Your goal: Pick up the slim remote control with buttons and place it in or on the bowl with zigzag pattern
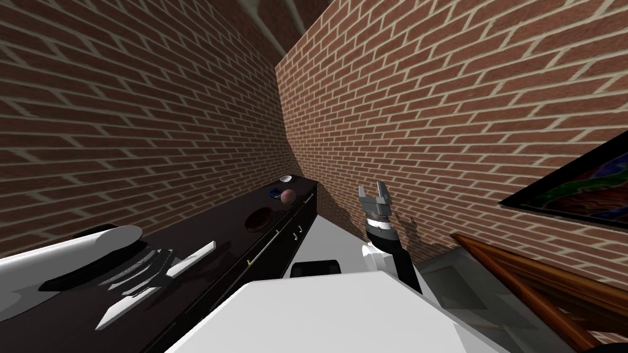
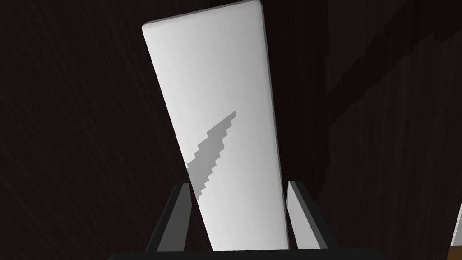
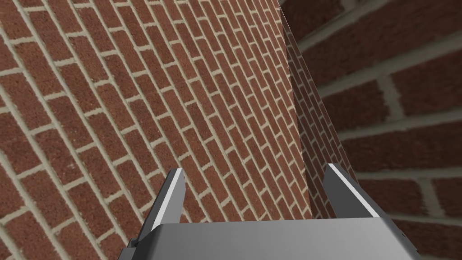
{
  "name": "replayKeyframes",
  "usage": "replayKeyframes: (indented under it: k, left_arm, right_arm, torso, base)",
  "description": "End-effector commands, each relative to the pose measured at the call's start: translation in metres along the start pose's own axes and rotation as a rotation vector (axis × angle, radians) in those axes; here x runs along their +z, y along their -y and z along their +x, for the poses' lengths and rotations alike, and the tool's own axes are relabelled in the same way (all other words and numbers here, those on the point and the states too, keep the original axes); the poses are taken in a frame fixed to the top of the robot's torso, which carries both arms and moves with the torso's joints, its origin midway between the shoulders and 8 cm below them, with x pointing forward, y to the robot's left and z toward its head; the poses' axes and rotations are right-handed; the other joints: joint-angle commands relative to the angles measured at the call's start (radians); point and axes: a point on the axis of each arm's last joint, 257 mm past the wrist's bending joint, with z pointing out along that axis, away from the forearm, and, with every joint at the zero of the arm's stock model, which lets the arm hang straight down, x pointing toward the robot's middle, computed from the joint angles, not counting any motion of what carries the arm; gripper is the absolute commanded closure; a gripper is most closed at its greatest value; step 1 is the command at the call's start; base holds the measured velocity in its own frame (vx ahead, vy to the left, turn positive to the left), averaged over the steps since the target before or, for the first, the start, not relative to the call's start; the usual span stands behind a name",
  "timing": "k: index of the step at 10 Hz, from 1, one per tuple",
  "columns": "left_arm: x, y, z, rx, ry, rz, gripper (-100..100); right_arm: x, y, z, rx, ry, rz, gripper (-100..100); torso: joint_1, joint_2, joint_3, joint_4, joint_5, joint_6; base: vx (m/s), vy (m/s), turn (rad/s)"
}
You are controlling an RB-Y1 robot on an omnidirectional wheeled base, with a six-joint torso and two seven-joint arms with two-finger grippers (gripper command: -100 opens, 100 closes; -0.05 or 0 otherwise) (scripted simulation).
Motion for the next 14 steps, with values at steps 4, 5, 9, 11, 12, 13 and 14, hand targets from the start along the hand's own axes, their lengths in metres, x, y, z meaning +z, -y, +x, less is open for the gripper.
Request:
replayKeyframes:
  k: [4,5,9,11,12,13,14]
  left_arm:
    - [-0.061,0.054,0.017,0.032,-0.022,0.145,100]
    - [-0.079,0.065,0.022,0.035,-0.032,0.176,100]
    - [-0.107,0.074,0.026,0.002,-0.057,0.196,100]
    - [-0.115,0.069,0.024,-0.043,-0.069,0.177,100]
    - [-0.117,0.064,0.022,-0.078,-0.076,0.154,100]
    - [-0.118,0.061,0.021,-0.097,-0.079,0.142,100]
    - [-0.118,0.058,0.02,-0.116,-0.081,0.129,100]
  right_arm:
    - [0.0,0.0,0.0,0.0,0.0,0.0,0]
    - [0.0,0.0,0.0,0.0,0.0,0.0,0]
    - [0.0,0.0,0.0,0.0,0.0,0.0,0]
    - [0.0,0.0,0.0,0.0,0.0,0.0,0]
    - [0.0,0.0,0.0,0.0,0.0,0.0,0]
    - [0.0,0.0,0.0,0.0,0.0,0.0,0]
    - [0.0,0.0,0.0,0.0,0.0,0.0,0]
  torso:
    - [-0.012,0.002,0.002,0.002,-0.004,0.002]
    - [-0.01,0.002,0.002,0.002,-0.003,0.001]
    - [-0.004,-0.003,0.0,0.001,-0.002,0.0]
    - [-0.007,-0.007,-0.003,0.0,-0.003,0.0]
    - [-0.006,-0.009,-0.004,-0.001,-0.002,0.0]
    - [-0.004,-0.011,-0.005,-0.001,-0.002,0.0]
    - [-0.001,-0.013,-0.007,-0.002,-0.001,0.0]
  base:
    - [-0.058,-0.203,0.02]
    - [-0.006,-0.159,0.013]
    - [0.035,-0.131,0.038]
    - [0.123,-0.143,0.068]
    - [0.167,-0.104,0.098]
    - [0.182,-0.07,0.06]
    - [0.178,-0.013,0.023]
